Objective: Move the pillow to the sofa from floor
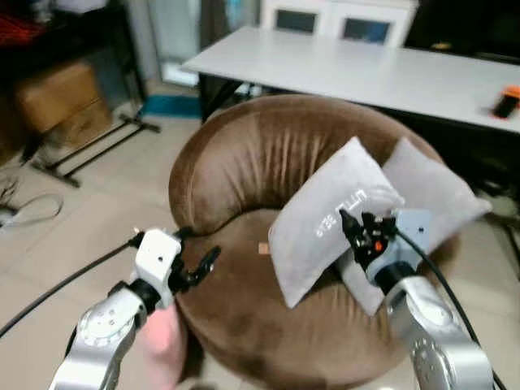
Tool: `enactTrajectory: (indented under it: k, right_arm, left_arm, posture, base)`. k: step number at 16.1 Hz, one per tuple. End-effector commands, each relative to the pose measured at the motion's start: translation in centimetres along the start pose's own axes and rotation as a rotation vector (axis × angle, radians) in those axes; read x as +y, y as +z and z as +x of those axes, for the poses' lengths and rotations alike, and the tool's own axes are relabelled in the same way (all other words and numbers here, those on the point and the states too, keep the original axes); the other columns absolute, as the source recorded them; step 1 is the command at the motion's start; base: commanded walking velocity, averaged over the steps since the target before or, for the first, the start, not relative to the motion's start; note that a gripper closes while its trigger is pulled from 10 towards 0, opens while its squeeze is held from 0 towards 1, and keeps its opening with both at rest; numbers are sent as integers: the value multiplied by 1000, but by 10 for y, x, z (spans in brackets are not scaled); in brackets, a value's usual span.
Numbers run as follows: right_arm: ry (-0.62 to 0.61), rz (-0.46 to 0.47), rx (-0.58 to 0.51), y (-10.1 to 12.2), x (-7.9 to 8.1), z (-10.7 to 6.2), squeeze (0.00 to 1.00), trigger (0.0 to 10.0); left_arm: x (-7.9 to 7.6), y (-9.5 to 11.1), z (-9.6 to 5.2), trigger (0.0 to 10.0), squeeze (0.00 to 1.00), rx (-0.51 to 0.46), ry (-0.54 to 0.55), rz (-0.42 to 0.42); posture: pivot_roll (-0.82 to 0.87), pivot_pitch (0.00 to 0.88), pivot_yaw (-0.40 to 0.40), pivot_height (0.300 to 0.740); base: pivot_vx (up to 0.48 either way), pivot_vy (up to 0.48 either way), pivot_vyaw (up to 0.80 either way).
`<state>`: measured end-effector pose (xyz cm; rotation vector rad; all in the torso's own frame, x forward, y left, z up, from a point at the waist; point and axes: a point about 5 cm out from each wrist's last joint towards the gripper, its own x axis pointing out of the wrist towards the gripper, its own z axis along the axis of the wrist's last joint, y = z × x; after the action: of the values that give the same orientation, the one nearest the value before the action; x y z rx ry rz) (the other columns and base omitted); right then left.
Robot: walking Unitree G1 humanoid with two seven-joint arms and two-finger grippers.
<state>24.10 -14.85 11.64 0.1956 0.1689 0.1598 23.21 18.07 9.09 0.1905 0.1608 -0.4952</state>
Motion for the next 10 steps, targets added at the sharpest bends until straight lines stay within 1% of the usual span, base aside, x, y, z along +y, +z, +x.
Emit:
enactTrajectory:
  k: [1,2,3,4,5,6,7,8,9,10]
  right_arm:
    - [16,-22,11,0,7,3,0,10000]
    - [-8,-72,13,0,5,4,0,10000]
    - [-23,-87,6,0,4,4,0,10000]
    - [-34,-80,15,-1,1,5,0,10000]
    - [-35,-68,18,-2,0,5,0,10000]
    - [-35,-35,27,-4,-2,5,0,10000]
    - [-43,-12,36,-6,-3,5,0,10000]
    - [-56,9,44,-7,-5,4,0,10000]
    - [-49,25,48,-9,-4,4,0,10000]
    - [-47,21,50,-9,-3,4,0,10000]
  left_arm:
    - [7,-13,0,10000,0,29,16,9]
    - [14,-27,-1,10000,0,53,26,5]
    - [17,-30,-2,10000,0,61,30,5]
    - [22,-40,-5,10000,0,76,45,7]
    - [21,-42,-7,10000,0,72,49,10]
    - [20,-44,-9,10000,0,65,72,20]
    - [21,-43,-9,10000,0,44,89,37]
    - [21,-34,-8,10000,0,-5,125,68]
    - [21,-20,-3,10000,0,-51,158,75]
    - [21,-18,-2,10000,0,-54,162,77]
  posture:
    - [32,0,-29,740]
    - [32,0,-29,740]
    - [32,0,-29,740]
    - [31,0,-27,740]
    - [31,0,-27,740]
    - [32,0,-27,740]
    - [31,0,-27,740]
    - [31,0,-27,740]
    - [28,0,-24,740]
    - [27,0,-23,740]
  base:
    - [0,424,0]
    - [0,428,0]
    - [0,424,0]
    - [0,420,0]
    - [0,424,0]
    - [0,424,0]
    - [0,390,0]
    - [0,0,0]
    - [0,0,800]
    - [0,0,800]
